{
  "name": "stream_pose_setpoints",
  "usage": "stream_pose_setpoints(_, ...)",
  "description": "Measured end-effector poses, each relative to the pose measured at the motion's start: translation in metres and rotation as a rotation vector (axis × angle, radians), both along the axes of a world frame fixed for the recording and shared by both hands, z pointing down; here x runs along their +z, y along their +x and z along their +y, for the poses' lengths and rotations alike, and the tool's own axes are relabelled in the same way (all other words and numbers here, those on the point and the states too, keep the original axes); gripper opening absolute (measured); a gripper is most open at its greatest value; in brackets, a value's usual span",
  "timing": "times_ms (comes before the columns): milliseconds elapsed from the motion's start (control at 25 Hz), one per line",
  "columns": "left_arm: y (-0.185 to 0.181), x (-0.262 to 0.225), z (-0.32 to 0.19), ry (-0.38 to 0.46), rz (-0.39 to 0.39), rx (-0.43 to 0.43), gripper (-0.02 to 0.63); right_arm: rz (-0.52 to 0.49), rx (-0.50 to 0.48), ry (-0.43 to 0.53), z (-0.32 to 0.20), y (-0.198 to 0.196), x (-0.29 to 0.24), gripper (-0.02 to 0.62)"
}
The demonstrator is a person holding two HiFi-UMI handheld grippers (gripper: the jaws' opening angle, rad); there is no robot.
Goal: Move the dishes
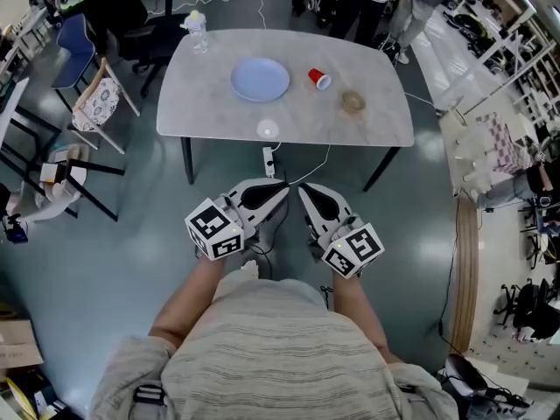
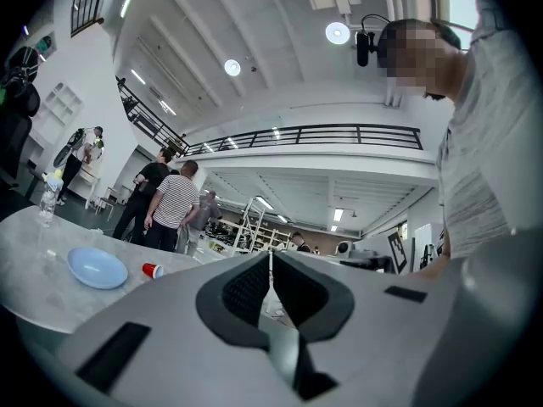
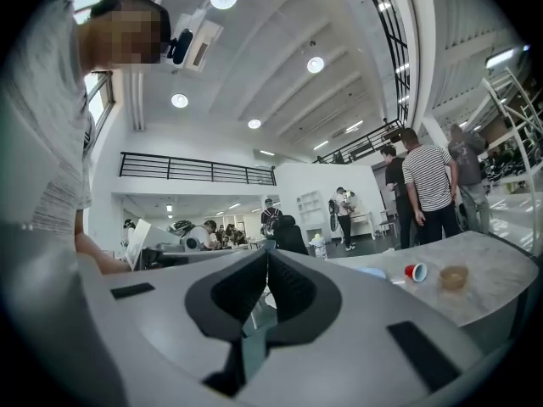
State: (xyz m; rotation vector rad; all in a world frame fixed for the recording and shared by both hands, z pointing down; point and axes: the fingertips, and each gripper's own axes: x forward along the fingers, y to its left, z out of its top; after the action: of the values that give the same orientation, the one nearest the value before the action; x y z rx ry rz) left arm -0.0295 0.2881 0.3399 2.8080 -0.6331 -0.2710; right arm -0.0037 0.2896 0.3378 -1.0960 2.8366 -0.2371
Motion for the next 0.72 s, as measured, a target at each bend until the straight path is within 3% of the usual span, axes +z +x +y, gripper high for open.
stream_pose_setpoints(400, 0.0, 0.006, -0.054, 0.004, 0.008, 0.008, 0.028, 0.021, 0.003, -0.007, -0.053, -0.004, 0.011, 0.018)
stream_pose_setpoints(720, 0.021, 0.013, -0.142, -0.006, -0.006, -0.006, 0.028, 0.029, -0.013, -0.006, -0.148, 0.017, 0.015, 0.018)
